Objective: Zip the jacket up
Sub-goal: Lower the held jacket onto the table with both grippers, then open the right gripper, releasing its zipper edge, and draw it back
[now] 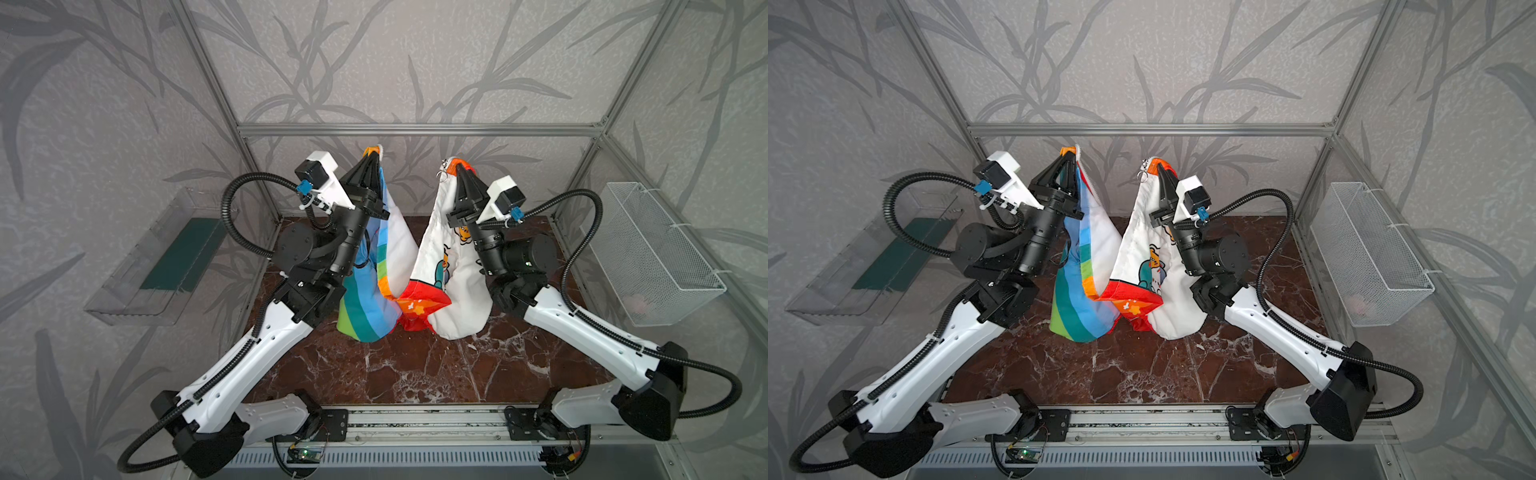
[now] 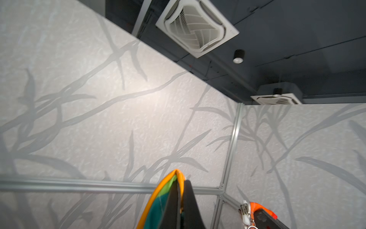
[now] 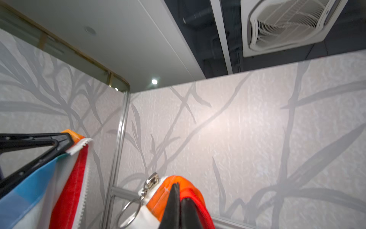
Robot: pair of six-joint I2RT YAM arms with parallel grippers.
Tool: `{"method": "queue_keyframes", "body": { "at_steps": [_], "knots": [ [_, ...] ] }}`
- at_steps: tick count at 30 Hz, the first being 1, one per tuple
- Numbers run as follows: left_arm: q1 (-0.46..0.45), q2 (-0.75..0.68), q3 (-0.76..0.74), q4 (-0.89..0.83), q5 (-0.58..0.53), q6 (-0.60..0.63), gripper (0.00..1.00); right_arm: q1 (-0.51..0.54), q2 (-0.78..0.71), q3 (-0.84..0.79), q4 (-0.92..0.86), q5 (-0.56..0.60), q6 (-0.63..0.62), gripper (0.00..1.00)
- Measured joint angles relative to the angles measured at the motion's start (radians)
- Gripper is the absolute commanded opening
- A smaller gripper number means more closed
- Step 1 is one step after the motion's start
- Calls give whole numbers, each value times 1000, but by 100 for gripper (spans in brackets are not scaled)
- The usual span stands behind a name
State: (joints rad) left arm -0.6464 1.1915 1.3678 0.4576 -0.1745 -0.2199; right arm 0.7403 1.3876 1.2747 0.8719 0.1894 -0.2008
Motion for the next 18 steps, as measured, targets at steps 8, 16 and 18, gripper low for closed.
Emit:
{"method": "queue_keyframes", "body": {
  "at_steps": [8,16,18],
  "knots": [
    [165,96,-79,-56,138,-171,0,-165,109,59,-312,-104,167,0],
    [189,-31,-472,-6,244,-330,0,-134,-85,-304,-456,-178,424,0],
    [175,-79,-606,2,255,-372,0,-106,-102,-415,-511,-176,528,0]
  ]
}}
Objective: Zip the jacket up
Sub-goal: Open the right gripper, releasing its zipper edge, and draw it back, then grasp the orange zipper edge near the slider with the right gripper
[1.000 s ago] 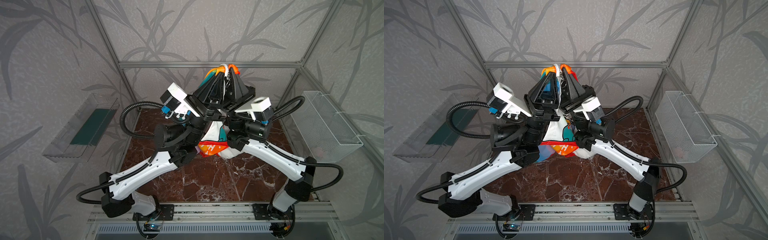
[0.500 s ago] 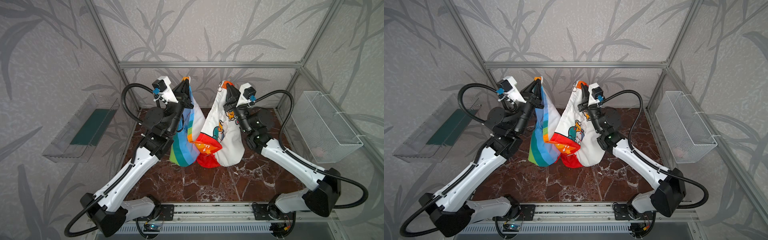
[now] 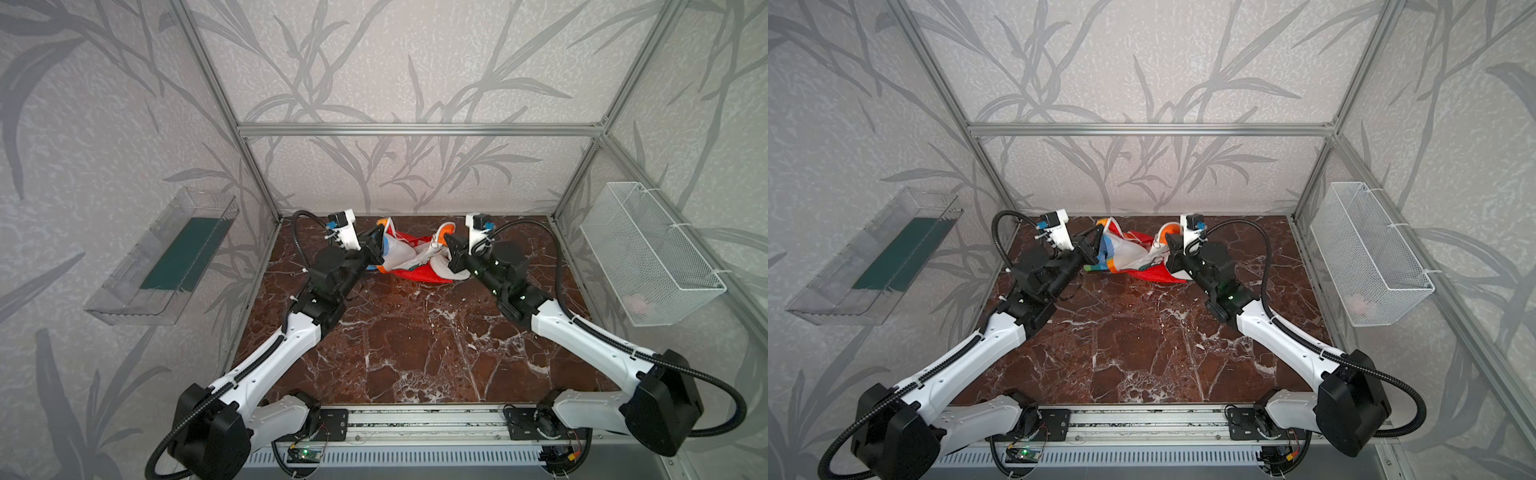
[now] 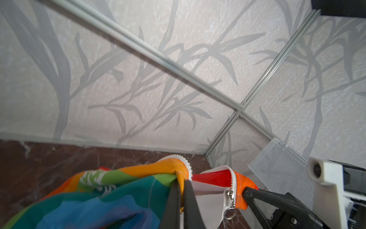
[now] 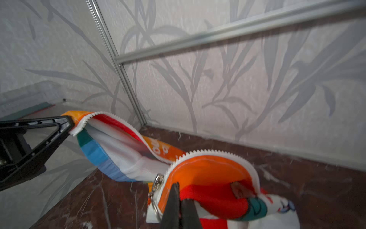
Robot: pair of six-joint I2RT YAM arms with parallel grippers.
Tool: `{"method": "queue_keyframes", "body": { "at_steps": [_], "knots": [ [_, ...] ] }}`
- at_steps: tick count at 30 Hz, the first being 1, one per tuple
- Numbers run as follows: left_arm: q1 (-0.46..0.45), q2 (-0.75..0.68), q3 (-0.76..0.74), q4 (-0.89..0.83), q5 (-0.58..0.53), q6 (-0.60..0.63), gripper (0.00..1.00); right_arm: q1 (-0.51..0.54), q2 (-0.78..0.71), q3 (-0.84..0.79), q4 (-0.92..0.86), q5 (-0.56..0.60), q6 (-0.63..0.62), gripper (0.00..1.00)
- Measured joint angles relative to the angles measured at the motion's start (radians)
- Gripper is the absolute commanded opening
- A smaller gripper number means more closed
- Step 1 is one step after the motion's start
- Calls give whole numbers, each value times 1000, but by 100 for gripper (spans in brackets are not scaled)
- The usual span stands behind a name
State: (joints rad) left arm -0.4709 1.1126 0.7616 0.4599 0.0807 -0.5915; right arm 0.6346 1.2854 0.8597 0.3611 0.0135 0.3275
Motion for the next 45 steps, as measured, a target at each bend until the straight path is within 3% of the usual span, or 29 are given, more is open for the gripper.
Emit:
{"method": "queue_keyframes", "body": {
  "at_steps": [2,6,8,9,17,20,22,27,34,45],
  "knots": [
    [-20,-34,-101,-3,1,-33,0,27,6,-82,-70,-5,100,0],
    [-80,-105,-224,-40,-14,-76,0,49,12,-161,-274,-25,294,10],
    [-121,-140,-261,-44,-35,-92,0,47,11,-162,-368,-36,365,23],
    [-137,-151,-272,-44,-43,-97,0,46,9,-162,-396,-39,383,31],
    [-187,-166,-336,-48,-84,-127,0,35,-46,-160,-643,-14,462,57],
    [-188,-161,-336,-49,-88,-128,0,24,-44,-132,-761,20,416,57],
    [-190,-156,-336,-49,-88,-129,0,19,-23,-84,-833,27,365,51],
    [-192,-151,-336,-49,-94,-135,0,39,132,111,-953,7,298,48],
    [-194,-178,-338,-80,-123,-135,0,134,320,210,-1004,42,330,49],
    [-194,-222,-341,-112,-153,-134,0,126,477,322,-1013,127,357,41]
  ]
}}
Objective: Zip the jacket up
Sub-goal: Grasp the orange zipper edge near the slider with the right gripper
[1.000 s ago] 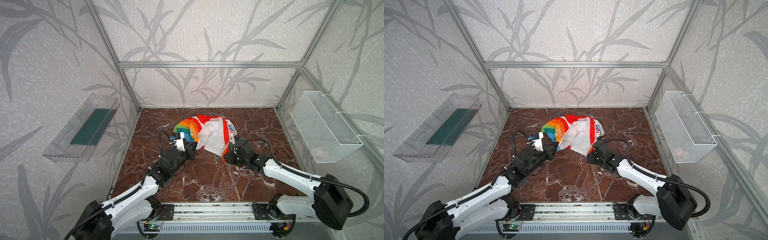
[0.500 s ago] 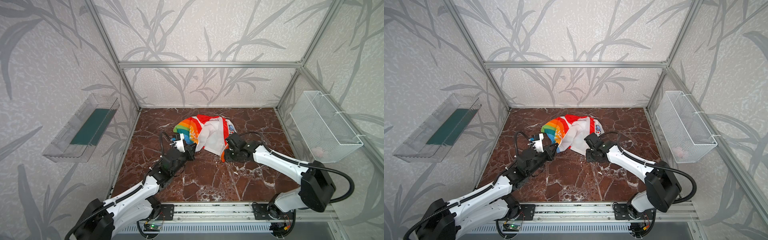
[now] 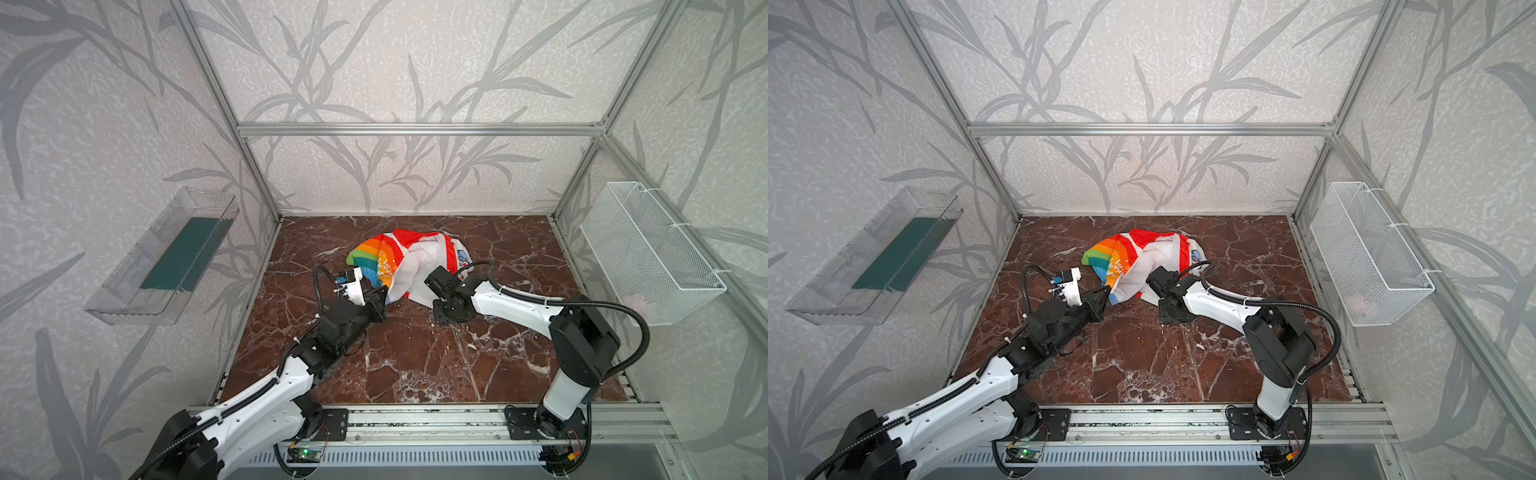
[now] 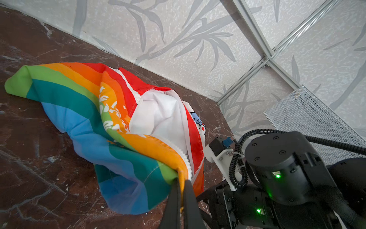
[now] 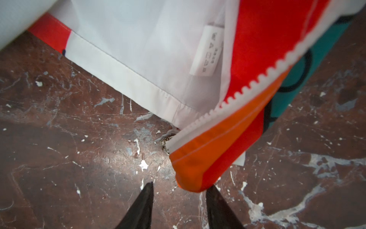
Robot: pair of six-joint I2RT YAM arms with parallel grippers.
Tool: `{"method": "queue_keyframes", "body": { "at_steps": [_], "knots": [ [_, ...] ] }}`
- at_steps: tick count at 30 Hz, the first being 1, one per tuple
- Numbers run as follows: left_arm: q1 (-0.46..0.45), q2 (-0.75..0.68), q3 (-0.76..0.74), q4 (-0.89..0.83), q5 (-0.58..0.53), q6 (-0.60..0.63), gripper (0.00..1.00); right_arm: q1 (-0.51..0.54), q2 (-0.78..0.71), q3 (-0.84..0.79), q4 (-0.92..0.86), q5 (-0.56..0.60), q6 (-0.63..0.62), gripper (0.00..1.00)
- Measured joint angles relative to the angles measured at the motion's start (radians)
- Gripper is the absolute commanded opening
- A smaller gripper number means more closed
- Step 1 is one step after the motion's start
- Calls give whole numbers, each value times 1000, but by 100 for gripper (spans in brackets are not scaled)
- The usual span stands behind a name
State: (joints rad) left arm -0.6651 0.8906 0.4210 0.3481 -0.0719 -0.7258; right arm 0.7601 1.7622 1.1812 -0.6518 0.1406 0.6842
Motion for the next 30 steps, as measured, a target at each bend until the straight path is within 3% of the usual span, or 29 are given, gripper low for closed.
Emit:
{"method": "queue_keyframes", "body": {
  "at_steps": [8,13,24,30],
  "knots": [
    [0,0,0,-5,-7,0,0,-25,78,18,32,0,3,32],
    [0,1,0,-5,-11,0,0,-40,83,17,66,-25,6,50],
    [0,1,-3,-7,-28,0,0,21,36,34,-28,6,30,47],
    [0,-1,-6,-17,-31,0,0,-17,69,52,2,-20,34,42]
  ]
}}
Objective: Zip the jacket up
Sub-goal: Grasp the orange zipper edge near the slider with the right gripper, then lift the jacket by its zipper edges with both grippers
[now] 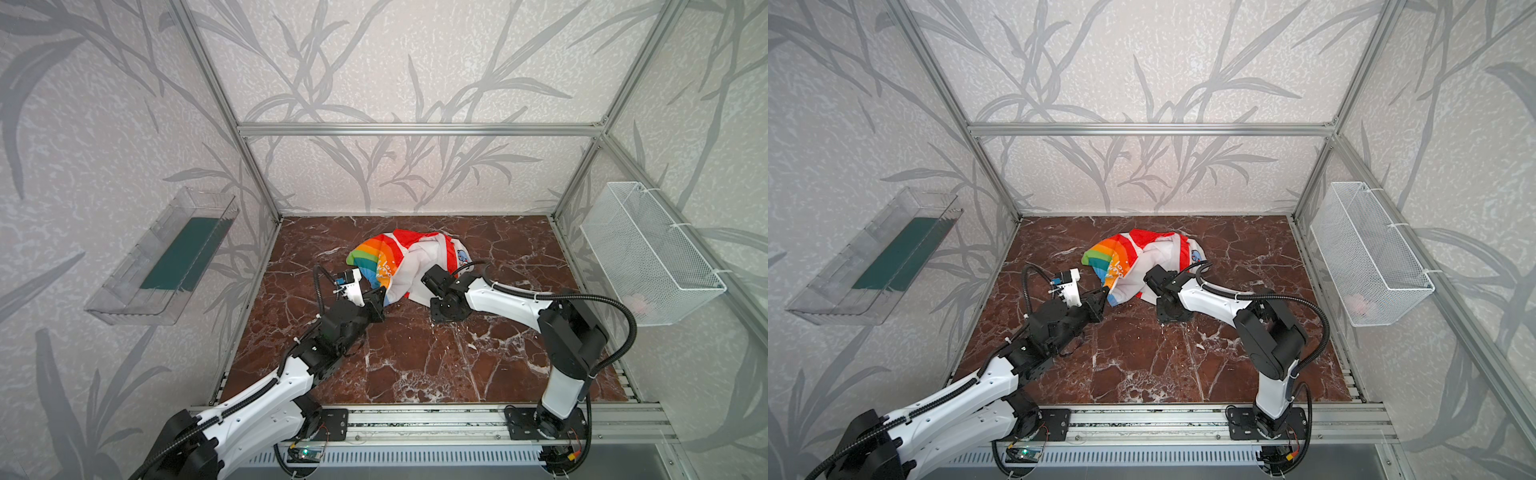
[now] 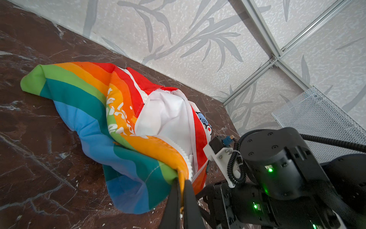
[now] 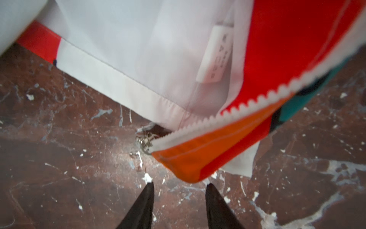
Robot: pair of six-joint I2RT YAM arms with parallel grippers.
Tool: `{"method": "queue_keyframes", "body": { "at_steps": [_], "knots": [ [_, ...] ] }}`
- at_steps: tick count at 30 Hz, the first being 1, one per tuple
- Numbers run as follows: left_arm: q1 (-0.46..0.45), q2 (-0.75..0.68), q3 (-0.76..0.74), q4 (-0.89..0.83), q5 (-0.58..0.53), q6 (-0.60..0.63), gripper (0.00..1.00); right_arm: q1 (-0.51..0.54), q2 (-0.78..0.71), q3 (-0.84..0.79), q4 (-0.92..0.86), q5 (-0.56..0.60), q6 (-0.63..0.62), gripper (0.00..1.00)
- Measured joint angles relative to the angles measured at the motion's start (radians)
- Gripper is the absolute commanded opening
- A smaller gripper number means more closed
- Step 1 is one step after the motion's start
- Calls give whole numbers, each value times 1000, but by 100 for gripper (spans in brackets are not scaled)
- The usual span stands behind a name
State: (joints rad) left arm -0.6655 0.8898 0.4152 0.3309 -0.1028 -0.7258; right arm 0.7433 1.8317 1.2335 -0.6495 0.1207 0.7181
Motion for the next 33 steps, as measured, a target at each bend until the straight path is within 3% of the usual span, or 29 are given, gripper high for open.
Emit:
{"method": "queue_keyframes", "body": {
  "at_steps": [15,17,20,24,33],
  "knots": [
    [0,-19,0,-24,-8,0,0,-24,146,105,39,-42,-20,42],
    [0,-19,0,-25,-9,0,0,-24,159,122,38,-50,-30,36],
    [0,-21,0,-26,-10,0,0,-24,165,126,51,-58,-42,16],
    [0,-28,0,-26,-14,3,0,-31,143,83,108,-77,-59,1],
    [0,-30,2,-16,-15,19,0,-79,21,-52,275,-183,-172,0]
  ]
}}
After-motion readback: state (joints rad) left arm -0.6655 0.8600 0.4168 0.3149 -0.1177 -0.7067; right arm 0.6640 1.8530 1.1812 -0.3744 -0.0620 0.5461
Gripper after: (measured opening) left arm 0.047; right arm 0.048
